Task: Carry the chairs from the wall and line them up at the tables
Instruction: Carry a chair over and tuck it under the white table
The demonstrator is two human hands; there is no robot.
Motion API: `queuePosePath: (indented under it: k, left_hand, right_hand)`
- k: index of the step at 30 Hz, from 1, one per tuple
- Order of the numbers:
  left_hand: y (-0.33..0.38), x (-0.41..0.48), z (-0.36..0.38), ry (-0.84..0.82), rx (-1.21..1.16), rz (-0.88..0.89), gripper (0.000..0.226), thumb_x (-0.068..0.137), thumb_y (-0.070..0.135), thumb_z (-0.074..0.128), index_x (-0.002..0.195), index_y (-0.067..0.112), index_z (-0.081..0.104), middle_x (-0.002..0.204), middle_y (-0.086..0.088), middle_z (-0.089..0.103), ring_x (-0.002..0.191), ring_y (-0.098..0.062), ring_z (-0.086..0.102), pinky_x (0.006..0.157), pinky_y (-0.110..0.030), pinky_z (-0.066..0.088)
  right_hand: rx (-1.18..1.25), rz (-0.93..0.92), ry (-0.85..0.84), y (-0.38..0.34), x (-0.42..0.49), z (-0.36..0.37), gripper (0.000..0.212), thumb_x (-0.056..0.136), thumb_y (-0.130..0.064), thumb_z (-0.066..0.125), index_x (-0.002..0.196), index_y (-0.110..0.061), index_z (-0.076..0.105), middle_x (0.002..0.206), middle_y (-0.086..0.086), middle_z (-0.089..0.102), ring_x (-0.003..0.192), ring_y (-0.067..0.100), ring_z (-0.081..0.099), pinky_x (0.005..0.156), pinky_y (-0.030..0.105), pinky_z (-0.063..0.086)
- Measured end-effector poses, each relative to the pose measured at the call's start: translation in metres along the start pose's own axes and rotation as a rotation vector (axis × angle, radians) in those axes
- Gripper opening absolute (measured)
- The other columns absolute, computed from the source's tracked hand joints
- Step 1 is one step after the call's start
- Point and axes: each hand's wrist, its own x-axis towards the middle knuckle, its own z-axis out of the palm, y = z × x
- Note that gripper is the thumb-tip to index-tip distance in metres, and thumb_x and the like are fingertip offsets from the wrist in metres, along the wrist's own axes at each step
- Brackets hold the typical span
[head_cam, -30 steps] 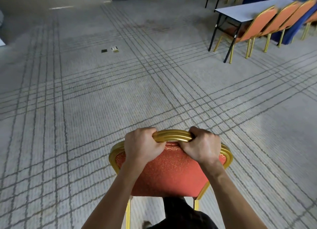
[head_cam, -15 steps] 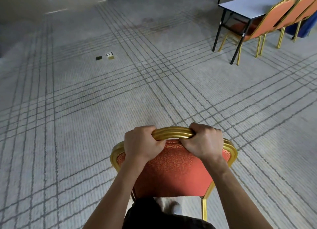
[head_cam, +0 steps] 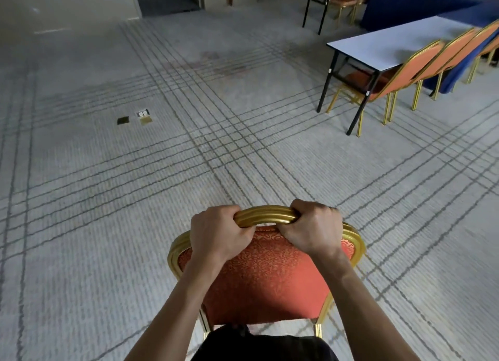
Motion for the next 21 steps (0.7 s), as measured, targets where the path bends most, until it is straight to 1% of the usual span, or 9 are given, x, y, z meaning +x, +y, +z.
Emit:
queuePosePath:
  k: [3, 6, 9, 11, 14, 16, 17, 19, 21]
  left_hand:
    - [-0.008, 0.072, 0.006, 0.017, 0.011, 0.039, 0.043, 0.071, 0.053, 0.07, 0.056, 0.019, 0.048, 0.046, 0.009, 0.047, 0.048, -0.012, 0.05, 0.054, -0.026, 0.029]
    - [-0.012, 0.138, 0.015, 0.031, 0.033, 0.073, 0.042, 0.069, 0.052, 0.07, 0.057, 0.019, 0.048, 0.047, 0.009, 0.047, 0.048, -0.014, 0.051, 0.054, -0.026, 0.028]
    - [-0.021, 0.207, 0.037, 0.062, 0.06, 0.128, 0.039, 0.068, 0.051, 0.069, 0.057, 0.018, 0.051, 0.049, 0.009, 0.05, 0.048, -0.014, 0.051, 0.051, -0.025, 0.028]
    - [-0.027, 0.26, 0.056, 0.102, 0.067, 0.165, 0.04, 0.068, 0.049, 0.07, 0.056, 0.02, 0.046, 0.049, 0.011, 0.045, 0.046, -0.015, 0.048, 0.05, -0.025, 0.028]
    - [-0.028, 0.326, 0.076, 0.088, 0.063, 0.2, 0.041, 0.069, 0.049, 0.07, 0.057, 0.026, 0.038, 0.05, 0.013, 0.037, 0.046, -0.018, 0.048, 0.052, -0.025, 0.026]
    - [-0.027, 0.377, 0.094, 0.121, 0.096, 0.206, 0.041, 0.068, 0.05, 0.069, 0.056, 0.024, 0.04, 0.049, 0.01, 0.041, 0.047, -0.022, 0.054, 0.053, -0.025, 0.026]
    - [-0.026, 0.402, 0.101, 0.107, 0.109, 0.198, 0.04, 0.068, 0.05, 0.069, 0.056, 0.023, 0.043, 0.049, 0.008, 0.046, 0.048, -0.022, 0.056, 0.053, -0.025, 0.026]
    - [-0.025, 0.445, 0.115, 0.119, 0.131, 0.19, 0.038, 0.067, 0.049, 0.069, 0.056, 0.02, 0.047, 0.05, 0.006, 0.052, 0.048, -0.022, 0.057, 0.051, -0.024, 0.027]
    - [-0.024, 0.483, 0.124, 0.111, 0.141, 0.16, 0.038, 0.065, 0.048, 0.069, 0.055, 0.019, 0.047, 0.049, 0.004, 0.052, 0.047, -0.022, 0.056, 0.048, -0.025, 0.03]
  right_hand:
    - [0.007, 0.022, 0.03, 0.002, 0.062, 0.02, 0.033, 0.057, -0.046, 0.062, 0.054, -0.021, 0.042, 0.048, 0.0, 0.055, 0.045, 0.03, 0.055, 0.051, 0.022, 0.028]
    - [0.02, 0.037, 0.046, 0.008, 0.12, 0.039, 0.033, 0.06, -0.05, 0.054, 0.054, -0.018, 0.048, 0.049, 0.0, 0.056, 0.045, 0.03, 0.056, 0.048, 0.024, 0.033]
    - [0.04, 0.039, 0.069, 0.02, 0.182, 0.072, 0.033, 0.061, -0.049, 0.055, 0.054, -0.017, 0.05, 0.049, 0.0, 0.057, 0.046, 0.03, 0.056, 0.049, 0.024, 0.033]
    - [0.032, 0.041, 0.082, 0.032, 0.229, 0.099, 0.033, 0.061, -0.048, 0.059, 0.055, -0.016, 0.051, 0.049, 0.001, 0.057, 0.047, 0.03, 0.057, 0.049, 0.024, 0.034]
    - [0.077, 0.061, 0.057, 0.05, 0.287, 0.132, 0.034, 0.063, -0.048, 0.06, 0.057, -0.016, 0.052, 0.05, 0.002, 0.057, 0.049, 0.031, 0.058, 0.049, 0.026, 0.038]
    - [0.106, 0.054, 0.054, 0.066, 0.337, 0.157, 0.034, 0.063, -0.049, 0.057, 0.056, -0.017, 0.049, 0.049, 0.001, 0.055, 0.048, 0.031, 0.056, 0.048, 0.027, 0.041]
    - [0.134, 0.055, 0.037, 0.074, 0.361, 0.167, 0.033, 0.063, -0.049, 0.056, 0.055, -0.019, 0.046, 0.048, 0.001, 0.054, 0.047, 0.03, 0.055, 0.047, 0.028, 0.042]
    - [0.164, 0.037, 0.04, 0.085, 0.403, 0.184, 0.031, 0.063, -0.049, 0.054, 0.055, -0.022, 0.041, 0.047, 0.0, 0.052, 0.044, 0.029, 0.053, 0.046, 0.029, 0.043]
    - [0.199, 0.021, 0.036, 0.096, 0.443, 0.199, 0.03, 0.063, -0.049, 0.053, 0.056, -0.023, 0.039, 0.046, -0.001, 0.051, 0.043, 0.028, 0.051, 0.045, 0.03, 0.043]
